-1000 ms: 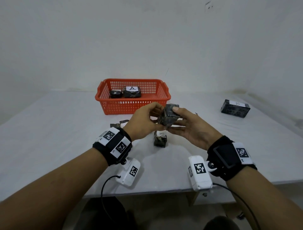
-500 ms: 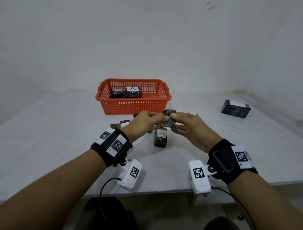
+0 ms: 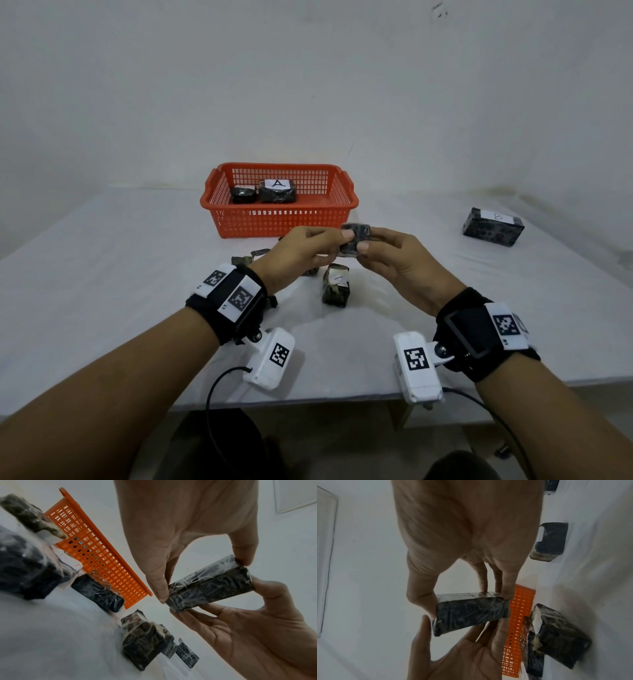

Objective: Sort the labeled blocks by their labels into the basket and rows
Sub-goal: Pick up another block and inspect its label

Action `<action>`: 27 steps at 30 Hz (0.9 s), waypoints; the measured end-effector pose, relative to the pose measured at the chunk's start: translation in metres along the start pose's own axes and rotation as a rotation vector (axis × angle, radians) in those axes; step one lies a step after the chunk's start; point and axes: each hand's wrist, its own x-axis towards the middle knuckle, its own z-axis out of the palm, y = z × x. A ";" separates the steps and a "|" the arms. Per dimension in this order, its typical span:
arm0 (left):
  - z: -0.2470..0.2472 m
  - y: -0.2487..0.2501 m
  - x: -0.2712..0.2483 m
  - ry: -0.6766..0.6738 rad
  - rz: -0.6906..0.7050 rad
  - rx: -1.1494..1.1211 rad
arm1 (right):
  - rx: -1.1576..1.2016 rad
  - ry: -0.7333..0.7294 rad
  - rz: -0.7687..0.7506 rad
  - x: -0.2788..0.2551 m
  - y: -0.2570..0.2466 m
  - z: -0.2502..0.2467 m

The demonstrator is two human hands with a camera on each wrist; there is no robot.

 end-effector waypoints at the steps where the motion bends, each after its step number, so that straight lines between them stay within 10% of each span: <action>1: 0.000 0.000 -0.001 -0.015 -0.004 -0.010 | -0.018 0.001 -0.001 0.000 -0.001 0.000; 27: 0.003 0.002 -0.007 0.035 0.009 0.102 | 0.198 -0.051 0.118 -0.010 -0.004 -0.006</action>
